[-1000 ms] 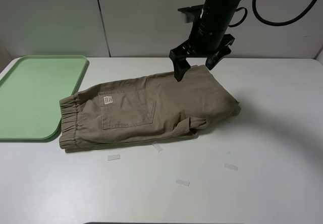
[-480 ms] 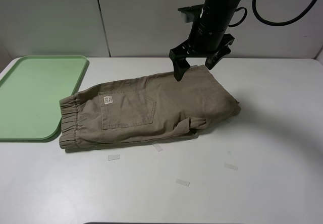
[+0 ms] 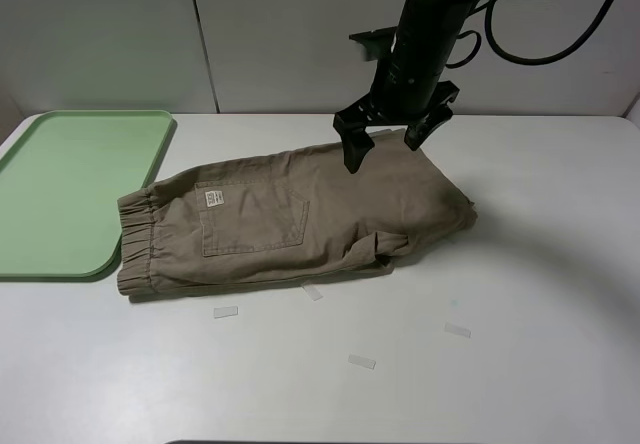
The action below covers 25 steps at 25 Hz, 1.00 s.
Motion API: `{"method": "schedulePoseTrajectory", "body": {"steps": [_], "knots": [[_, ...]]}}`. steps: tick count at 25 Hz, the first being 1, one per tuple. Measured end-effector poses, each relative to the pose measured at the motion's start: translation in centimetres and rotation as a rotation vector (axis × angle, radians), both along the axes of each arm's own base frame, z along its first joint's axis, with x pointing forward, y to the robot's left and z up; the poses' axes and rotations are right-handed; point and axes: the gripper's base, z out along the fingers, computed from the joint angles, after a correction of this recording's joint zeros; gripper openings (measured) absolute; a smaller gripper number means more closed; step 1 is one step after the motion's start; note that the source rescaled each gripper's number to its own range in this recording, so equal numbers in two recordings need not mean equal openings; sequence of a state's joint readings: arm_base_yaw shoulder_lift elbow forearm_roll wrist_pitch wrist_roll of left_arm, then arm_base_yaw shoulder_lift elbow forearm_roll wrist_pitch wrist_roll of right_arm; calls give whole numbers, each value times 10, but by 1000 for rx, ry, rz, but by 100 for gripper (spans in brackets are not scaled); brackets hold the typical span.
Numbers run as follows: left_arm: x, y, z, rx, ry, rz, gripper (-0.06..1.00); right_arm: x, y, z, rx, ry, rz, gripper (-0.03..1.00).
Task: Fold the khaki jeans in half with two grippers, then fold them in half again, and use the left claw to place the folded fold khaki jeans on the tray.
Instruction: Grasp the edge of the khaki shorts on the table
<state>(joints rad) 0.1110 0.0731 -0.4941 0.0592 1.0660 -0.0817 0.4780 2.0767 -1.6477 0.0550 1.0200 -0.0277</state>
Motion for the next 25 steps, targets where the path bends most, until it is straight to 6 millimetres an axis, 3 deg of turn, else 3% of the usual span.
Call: {"method": "schedulePoseTrajectory", "body": {"steps": [7, 16, 20, 25], "knots": [[-3, 0, 0, 3, -20, 39, 88, 4, 2, -25, -24, 46, 0, 100], [-11, -1, 0, 15, -79, 42, 88, 17, 0, -49, -50, -16, 9, 100], [-11, 0, 0, 28, -78, 50, 88, 33, -23, -62, -49, -29, -65, 100], [-12, 0, 0, 30, -77, 51, 88, 52, -65, -67, -52, -47, -165, 100]]}}
